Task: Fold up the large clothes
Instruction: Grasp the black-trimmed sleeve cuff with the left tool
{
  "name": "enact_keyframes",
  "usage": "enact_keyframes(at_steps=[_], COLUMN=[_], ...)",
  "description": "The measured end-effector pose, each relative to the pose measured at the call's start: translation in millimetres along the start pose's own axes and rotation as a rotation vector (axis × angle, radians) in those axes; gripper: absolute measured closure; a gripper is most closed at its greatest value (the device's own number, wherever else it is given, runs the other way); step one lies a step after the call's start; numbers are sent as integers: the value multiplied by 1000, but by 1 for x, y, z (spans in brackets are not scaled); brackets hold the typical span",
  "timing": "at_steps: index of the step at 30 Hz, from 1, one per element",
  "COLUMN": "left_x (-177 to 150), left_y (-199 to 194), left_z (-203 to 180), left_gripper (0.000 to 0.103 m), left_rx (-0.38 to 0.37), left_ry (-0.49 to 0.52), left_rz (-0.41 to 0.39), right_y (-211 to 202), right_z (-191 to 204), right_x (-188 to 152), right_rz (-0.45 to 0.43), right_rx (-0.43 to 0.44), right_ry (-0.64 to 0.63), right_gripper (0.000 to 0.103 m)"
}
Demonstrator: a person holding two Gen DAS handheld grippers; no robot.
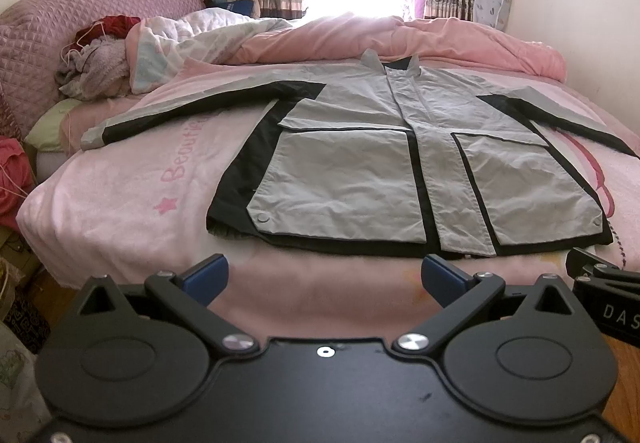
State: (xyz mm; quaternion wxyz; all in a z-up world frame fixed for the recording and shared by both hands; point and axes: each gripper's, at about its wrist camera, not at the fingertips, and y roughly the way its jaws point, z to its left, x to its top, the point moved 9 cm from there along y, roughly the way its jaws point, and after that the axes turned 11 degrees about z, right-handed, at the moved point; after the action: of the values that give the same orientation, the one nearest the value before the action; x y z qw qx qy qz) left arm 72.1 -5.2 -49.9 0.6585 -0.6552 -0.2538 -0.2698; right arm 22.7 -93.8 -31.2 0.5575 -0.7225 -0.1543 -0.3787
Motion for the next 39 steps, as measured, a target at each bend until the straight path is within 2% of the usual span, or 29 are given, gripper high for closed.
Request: enact_keyframes(at_steps=[7,15,18,20,22,25,28,31,35,36,39], left_x=[17,49,74,95,114,144,170,187,202,203,203], left_y=[10,42,58,70,80,103,131,161,197,206,228], left_z=[5,29,50,73,98,143,194,250,325,342,378], left_gripper=[0,0,0,0,0,0,0,2,16,16,20], left_rx=[5,34,-8,-61,-82,-77,-45,-60,-50,-54,-57], left_ry=[-5,-38,-78,-139,-192,-275,-360,-510,-732,-790,-921], left_rz=[8,35,37,15,-13,-43,-63,-70,-113,-121,-125], right_y=[9,37,53,64,76,93,118,146,182,190,212], right_z=[-1,-13,-16,-17,-16,-9,3,17,29,32,38], right_x=[21,76,101,119,136,160,186,209,229,233,240], right_rz=[-11,-47,-59,-66,-82,-128,-108,-89,-54,-45,-21], right_rx=[6,-11,2,17,26,39,27,28,28,29,33], right_ry=[36,81,98,117,129,120,82,46,52,51,43], right_gripper=[0,0,0,0,0,0,0,0,0,0,0])
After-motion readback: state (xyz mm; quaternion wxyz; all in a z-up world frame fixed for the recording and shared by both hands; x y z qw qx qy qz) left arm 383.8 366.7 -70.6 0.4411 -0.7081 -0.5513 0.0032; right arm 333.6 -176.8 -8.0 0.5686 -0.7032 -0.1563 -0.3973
